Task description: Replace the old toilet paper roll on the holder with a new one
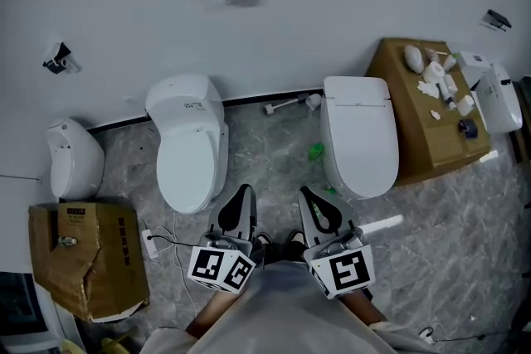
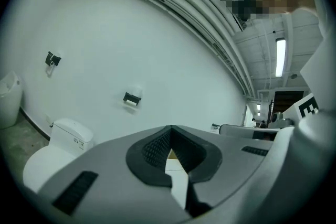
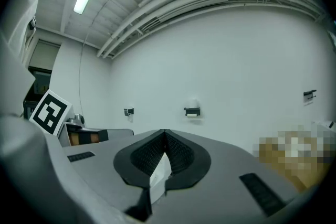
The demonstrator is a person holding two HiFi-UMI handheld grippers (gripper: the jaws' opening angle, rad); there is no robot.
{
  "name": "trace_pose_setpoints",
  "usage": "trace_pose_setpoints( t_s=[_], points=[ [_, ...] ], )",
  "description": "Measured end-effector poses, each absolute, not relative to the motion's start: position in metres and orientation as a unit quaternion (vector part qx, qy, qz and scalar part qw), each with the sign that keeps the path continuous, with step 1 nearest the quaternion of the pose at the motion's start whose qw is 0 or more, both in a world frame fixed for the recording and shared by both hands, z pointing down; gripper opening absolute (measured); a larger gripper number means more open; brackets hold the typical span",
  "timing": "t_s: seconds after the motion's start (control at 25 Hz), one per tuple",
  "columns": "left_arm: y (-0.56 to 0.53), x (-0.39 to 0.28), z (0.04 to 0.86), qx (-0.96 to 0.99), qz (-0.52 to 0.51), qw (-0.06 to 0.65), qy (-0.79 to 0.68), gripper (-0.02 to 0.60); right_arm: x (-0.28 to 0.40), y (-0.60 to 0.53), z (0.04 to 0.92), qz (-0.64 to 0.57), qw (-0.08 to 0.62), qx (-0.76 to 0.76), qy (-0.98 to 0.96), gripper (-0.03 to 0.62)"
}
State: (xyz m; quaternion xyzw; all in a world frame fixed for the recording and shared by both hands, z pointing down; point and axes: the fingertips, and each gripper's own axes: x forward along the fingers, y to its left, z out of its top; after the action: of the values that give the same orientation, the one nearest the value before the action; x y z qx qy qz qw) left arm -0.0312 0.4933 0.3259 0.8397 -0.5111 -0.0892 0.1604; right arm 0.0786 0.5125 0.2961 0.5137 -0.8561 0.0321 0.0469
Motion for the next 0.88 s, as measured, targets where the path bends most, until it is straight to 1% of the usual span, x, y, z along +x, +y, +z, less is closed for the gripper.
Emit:
trace_pose_setpoints(
  t_s=[0.4,0.88],
  points=[
    [0.481,-0.010,0.335,0.832,-0.082,0.157,-0.526,0.003,0.104,0.496,0.308,0.047,0.040,0.513,-0.856,0.017],
    [0.407,-0.017,0.336,0.842,-0.096,0.165,-0.505,0.003,0.082,0.425,0.309,0.038,0.059,0.510,-0.858,0.017]
  ],
)
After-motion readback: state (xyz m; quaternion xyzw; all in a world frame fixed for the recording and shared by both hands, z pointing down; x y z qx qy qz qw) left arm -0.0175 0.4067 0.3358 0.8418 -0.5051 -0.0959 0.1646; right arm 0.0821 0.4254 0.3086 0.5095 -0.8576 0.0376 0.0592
